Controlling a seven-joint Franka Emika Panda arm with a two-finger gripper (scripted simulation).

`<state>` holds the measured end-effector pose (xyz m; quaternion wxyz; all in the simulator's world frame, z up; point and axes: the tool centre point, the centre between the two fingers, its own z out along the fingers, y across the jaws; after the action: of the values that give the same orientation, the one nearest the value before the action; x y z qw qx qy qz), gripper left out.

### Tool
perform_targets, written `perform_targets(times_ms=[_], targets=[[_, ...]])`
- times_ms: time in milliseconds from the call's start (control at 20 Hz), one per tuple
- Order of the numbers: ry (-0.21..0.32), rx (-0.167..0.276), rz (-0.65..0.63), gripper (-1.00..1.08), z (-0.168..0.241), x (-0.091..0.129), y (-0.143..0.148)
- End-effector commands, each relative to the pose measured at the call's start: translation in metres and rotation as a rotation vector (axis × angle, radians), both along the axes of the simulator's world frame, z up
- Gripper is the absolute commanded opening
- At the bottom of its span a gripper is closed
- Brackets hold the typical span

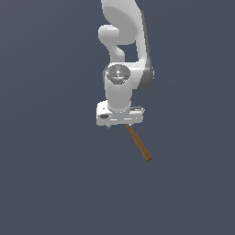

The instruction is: Pick up the object and move it to a goal position.

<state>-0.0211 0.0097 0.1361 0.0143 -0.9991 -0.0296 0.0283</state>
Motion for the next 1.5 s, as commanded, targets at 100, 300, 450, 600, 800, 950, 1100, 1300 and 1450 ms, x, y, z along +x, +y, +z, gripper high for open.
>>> perform_targets(times_ms=[100, 300, 450, 600, 800, 950, 1100, 1300, 1450], targets=[[-0.012, -0.007, 0.048, 1.00, -0.015, -0.003, 0.011], [-0.028, -0.015, 0.114, 1.00, -0.034, -0.009, 0.026], [-0.040, -0.018, 0.163, 1.00, -0.048, -0.014, 0.037], [-0.050, -0.019, 0.201, 1.00, -0.058, -0.018, 0.046], [-0.058, -0.020, 0.233, 1.00, -0.067, -0.022, 0.053], [-0.060, -0.020, 0.243, 1.00, -0.069, -0.023, 0.055], [-0.058, -0.020, 0.240, 1.00, -0.069, -0.023, 0.055], [-0.059, -0.020, 0.241, 1.00, -0.077, -0.023, 0.055], [-0.059, -0.020, 0.242, 1.00, -0.090, -0.024, 0.055]])
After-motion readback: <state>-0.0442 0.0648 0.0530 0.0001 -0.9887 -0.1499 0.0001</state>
